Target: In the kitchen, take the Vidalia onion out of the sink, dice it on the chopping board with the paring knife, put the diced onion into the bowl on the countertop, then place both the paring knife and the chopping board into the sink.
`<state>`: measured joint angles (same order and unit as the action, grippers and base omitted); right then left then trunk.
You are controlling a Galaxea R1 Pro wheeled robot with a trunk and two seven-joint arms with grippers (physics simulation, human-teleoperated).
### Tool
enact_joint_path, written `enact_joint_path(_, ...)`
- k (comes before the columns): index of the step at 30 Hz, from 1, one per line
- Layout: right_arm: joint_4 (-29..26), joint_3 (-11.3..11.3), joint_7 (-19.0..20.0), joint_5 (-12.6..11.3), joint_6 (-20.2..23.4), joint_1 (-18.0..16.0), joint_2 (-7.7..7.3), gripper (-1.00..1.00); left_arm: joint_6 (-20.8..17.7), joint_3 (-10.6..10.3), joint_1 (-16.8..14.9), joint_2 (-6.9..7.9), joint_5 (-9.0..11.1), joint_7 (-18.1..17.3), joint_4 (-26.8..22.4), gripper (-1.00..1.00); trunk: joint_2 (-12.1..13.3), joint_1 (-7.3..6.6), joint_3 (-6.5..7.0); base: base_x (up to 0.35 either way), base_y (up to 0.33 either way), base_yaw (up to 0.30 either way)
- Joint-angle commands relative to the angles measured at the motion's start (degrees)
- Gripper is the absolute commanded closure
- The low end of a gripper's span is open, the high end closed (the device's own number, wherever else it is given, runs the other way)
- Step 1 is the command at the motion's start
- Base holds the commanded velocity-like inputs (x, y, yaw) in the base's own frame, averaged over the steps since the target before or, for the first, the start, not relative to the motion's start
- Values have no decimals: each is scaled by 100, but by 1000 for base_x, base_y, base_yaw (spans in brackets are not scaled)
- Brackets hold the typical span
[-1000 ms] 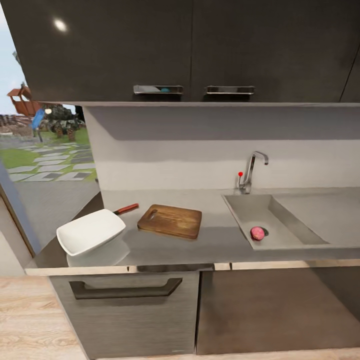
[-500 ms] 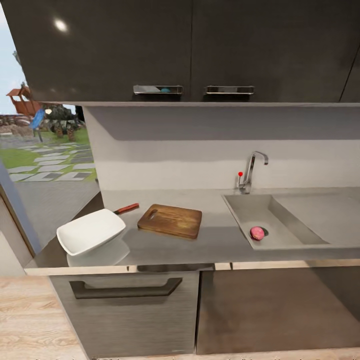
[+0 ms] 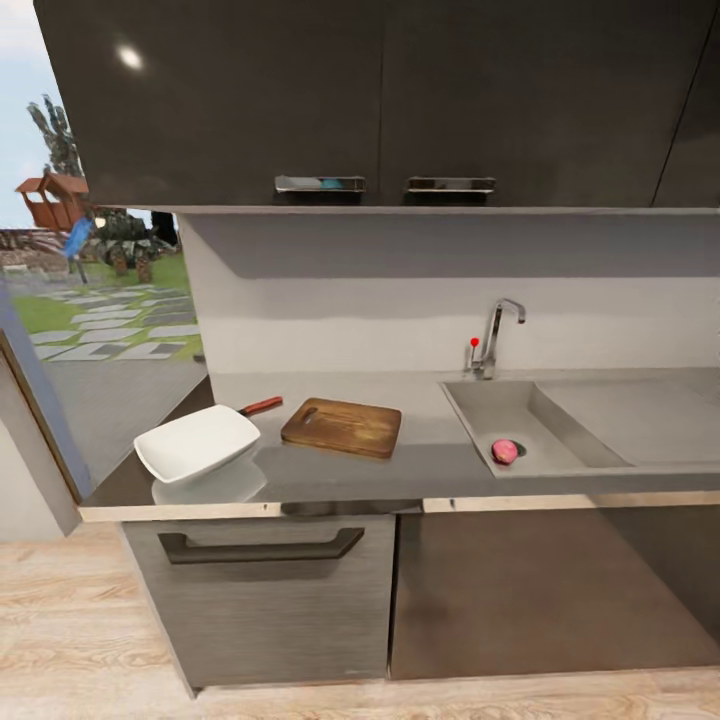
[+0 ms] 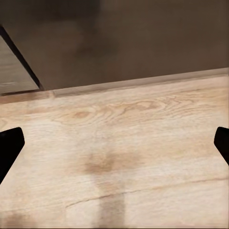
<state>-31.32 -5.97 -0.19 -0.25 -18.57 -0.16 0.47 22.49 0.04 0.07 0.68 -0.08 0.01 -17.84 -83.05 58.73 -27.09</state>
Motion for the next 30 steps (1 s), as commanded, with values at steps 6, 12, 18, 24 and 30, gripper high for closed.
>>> enact_joint_path(6,48,11,-5,3,-3,-2,6,-100,10,4,-1,2,7,-1,0,-100,158,-88,67,-6,0,0)
enact_joint_path(12,979,-17,-20,-1,5,-2,-8,-100,8,12,1,10,13,5,-1,-100,398,-220,175,0,0,0)
enact_joint_path(18,1456,3,-16,-2,37,-2,-6,-100,9,18,-3,11,16,8,-14,-100,639,-352,283,0,0,0)
enact_joint_path(24,1790,11,-16,-3,28,-2,12,-100,10,15,0,11,16,8,-6,-100,880,-484,390,0,0,0)
enact_joint_path(30,1871,8,-15,-16,20,-2,32,-100,10,18,-2,11,16,8,-1,-100,1120,-615,498,0,0,0)
